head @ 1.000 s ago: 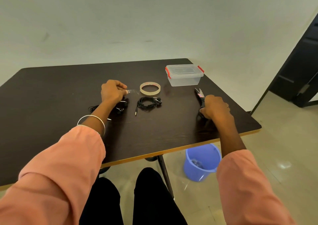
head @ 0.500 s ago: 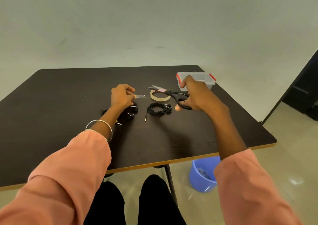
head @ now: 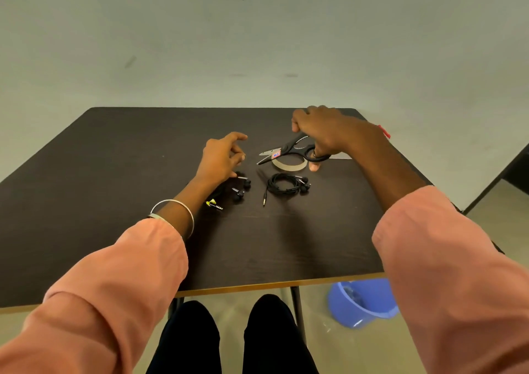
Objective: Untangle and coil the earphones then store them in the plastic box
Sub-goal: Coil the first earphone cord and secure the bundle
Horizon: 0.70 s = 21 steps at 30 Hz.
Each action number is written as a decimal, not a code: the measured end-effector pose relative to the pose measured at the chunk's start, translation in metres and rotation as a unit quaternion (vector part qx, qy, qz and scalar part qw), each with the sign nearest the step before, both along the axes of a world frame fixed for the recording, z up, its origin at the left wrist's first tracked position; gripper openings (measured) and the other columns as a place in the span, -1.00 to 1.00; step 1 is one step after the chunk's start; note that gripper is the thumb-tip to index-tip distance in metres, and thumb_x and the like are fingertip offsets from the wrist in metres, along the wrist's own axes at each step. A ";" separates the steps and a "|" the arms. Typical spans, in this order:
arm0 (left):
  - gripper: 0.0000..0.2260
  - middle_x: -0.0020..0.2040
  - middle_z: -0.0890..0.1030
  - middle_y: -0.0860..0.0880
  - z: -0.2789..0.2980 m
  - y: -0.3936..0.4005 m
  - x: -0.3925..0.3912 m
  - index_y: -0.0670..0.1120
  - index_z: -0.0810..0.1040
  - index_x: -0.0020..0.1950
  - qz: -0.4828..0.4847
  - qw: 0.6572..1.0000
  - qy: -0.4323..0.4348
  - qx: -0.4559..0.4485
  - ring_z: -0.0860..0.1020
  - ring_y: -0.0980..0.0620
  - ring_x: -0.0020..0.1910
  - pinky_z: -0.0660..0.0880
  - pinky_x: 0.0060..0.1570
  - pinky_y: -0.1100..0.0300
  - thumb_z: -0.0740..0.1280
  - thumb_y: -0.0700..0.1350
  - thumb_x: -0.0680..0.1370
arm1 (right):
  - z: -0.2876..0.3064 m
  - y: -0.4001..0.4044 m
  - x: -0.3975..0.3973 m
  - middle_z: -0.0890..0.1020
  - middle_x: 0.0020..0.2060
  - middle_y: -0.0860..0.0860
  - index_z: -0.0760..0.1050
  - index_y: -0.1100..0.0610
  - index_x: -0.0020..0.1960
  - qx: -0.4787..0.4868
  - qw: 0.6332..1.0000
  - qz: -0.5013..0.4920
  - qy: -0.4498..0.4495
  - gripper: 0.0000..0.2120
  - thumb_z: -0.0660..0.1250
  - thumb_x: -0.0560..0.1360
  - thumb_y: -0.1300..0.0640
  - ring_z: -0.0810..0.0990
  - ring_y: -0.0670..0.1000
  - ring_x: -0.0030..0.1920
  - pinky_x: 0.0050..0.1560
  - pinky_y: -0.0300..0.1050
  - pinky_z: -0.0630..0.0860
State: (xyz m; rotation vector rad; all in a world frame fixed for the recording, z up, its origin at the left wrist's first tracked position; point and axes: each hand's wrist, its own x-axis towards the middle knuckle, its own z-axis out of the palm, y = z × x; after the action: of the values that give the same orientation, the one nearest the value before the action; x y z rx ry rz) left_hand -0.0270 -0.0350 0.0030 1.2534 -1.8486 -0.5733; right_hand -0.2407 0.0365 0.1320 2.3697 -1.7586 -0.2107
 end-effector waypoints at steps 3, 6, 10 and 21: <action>-0.58 -0.06 0.60 -0.05 0.000 0.000 0.000 -0.02 0.46 0.34 -0.004 1.000 -0.022 -0.015 0.60 0.05 -0.12 0.62 -0.41 0.15 0.36 -0.30 0.52 | 0.002 -0.004 0.004 0.48 0.12 0.21 0.31 0.20 0.27 -0.013 0.999 0.016 0.033 -0.41 0.52 0.35 0.20 0.47 0.18 0.07 -0.05 -0.04 0.35; -0.58 -0.05 0.61 -0.06 -0.002 -0.001 0.001 -0.01 0.45 0.35 -0.004 1.000 -0.018 -0.015 0.60 0.03 -0.11 0.62 -0.41 0.16 0.36 -0.29 0.53 | 0.002 -0.008 0.006 0.48 0.13 0.20 0.32 0.19 0.24 -0.016 0.998 0.023 0.052 -0.47 0.50 0.37 0.21 0.47 0.18 0.08 -0.04 -0.03 0.35; -0.57 -0.06 0.61 -0.06 -0.003 -0.002 0.002 -0.01 0.45 0.35 -0.005 1.000 -0.011 -0.012 0.61 0.03 -0.12 0.62 -0.40 0.16 0.37 -0.30 0.52 | 0.002 -0.012 0.011 0.48 0.13 0.19 0.33 0.20 0.24 -0.020 0.997 0.031 0.067 -0.48 0.50 0.38 0.19 0.48 0.20 0.12 0.01 -0.01 0.36; -0.56 -0.07 0.63 -0.07 -0.001 0.001 0.002 -0.02 0.44 0.37 -0.006 1.000 0.009 -0.001 0.63 0.05 -0.14 0.65 -0.33 0.12 0.37 -0.29 0.52 | 0.001 -0.019 0.023 0.52 0.04 0.20 0.39 0.25 0.14 -0.046 0.992 0.052 0.108 -0.57 0.50 0.36 0.24 0.53 0.19 0.03 -0.09 -0.01 0.41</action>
State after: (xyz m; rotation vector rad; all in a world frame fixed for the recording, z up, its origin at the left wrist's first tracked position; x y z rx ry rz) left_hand -0.0251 -0.0341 0.0019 1.2329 -1.8428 -0.5877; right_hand -0.2180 0.0171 0.1327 2.2706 -1.5103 -0.3505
